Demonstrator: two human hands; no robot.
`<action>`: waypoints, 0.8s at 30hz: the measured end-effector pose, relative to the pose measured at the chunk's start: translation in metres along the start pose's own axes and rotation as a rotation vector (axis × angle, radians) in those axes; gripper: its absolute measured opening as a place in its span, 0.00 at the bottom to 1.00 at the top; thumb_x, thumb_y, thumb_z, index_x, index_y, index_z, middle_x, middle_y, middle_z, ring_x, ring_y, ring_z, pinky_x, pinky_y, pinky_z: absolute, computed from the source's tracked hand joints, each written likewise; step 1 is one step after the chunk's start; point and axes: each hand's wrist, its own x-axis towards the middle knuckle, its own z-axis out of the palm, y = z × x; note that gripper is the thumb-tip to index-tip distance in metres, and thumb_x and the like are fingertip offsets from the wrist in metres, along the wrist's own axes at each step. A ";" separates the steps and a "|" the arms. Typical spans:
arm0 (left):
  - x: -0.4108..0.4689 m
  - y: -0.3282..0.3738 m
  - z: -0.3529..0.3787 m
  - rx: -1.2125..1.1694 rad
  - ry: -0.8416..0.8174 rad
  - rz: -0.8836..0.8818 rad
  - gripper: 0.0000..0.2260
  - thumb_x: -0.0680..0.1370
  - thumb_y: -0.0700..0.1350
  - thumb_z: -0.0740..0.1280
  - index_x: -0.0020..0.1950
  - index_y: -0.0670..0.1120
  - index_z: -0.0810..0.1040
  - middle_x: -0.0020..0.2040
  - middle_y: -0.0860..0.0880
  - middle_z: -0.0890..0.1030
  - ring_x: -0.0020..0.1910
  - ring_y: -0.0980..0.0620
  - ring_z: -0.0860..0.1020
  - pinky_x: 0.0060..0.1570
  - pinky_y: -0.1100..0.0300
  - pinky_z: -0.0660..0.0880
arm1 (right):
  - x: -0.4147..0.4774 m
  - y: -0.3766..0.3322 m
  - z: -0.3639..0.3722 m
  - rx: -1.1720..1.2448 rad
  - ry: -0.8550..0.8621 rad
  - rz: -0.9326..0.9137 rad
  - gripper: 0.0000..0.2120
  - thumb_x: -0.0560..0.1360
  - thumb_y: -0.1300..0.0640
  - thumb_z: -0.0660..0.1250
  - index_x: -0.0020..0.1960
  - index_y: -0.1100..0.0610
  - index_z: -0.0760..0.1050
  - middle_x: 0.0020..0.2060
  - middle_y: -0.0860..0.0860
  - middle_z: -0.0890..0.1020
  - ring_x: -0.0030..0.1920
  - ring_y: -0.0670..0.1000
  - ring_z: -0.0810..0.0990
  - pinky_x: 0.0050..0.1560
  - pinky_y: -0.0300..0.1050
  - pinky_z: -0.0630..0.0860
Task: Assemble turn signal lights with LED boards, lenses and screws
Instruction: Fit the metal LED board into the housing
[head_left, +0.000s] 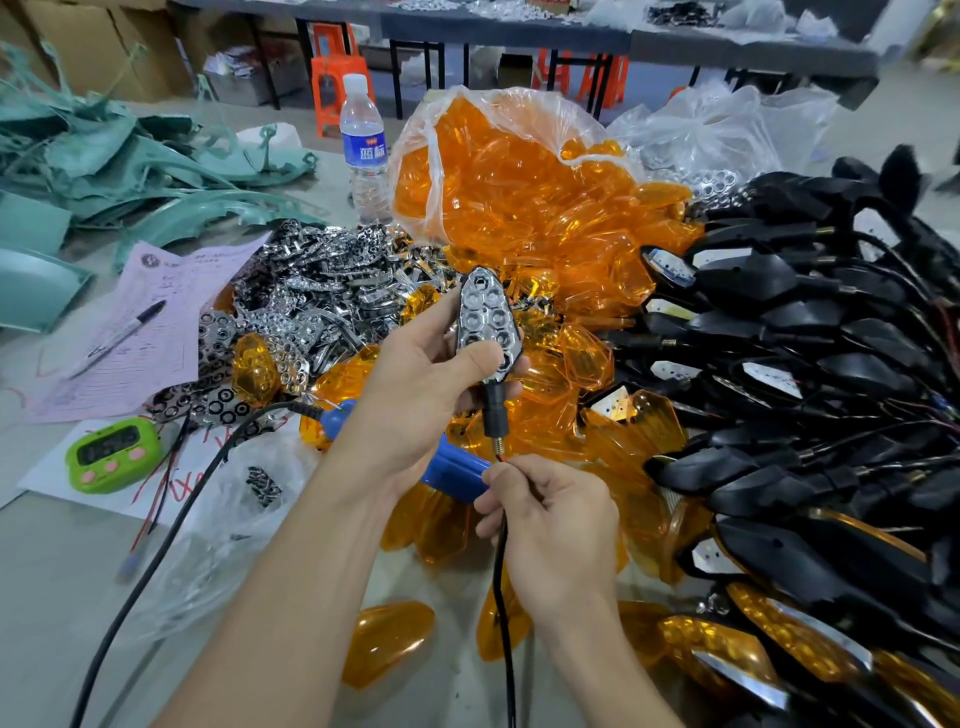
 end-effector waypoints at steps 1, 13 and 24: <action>0.001 -0.001 0.000 0.005 -0.005 -0.004 0.19 0.82 0.33 0.66 0.72 0.43 0.74 0.53 0.46 0.86 0.52 0.43 0.86 0.46 0.53 0.83 | 0.000 0.001 0.000 0.001 0.009 0.005 0.14 0.81 0.56 0.69 0.39 0.45 0.83 0.33 0.44 0.85 0.32 0.46 0.84 0.42 0.45 0.82; 0.031 -0.011 -0.002 0.019 -0.005 -0.025 0.22 0.83 0.32 0.65 0.76 0.43 0.71 0.54 0.46 0.85 0.53 0.44 0.86 0.49 0.50 0.83 | 0.039 0.001 -0.002 -0.347 0.069 -0.160 0.14 0.79 0.54 0.67 0.34 0.51 0.76 0.27 0.45 0.77 0.31 0.44 0.78 0.31 0.35 0.73; 0.035 -0.037 -0.010 0.132 -0.063 0.000 0.24 0.83 0.33 0.63 0.78 0.49 0.71 0.59 0.45 0.84 0.58 0.47 0.85 0.50 0.52 0.82 | 0.063 0.029 0.001 -0.484 0.034 -0.238 0.07 0.74 0.55 0.71 0.37 0.49 0.81 0.31 0.43 0.80 0.35 0.45 0.78 0.34 0.44 0.77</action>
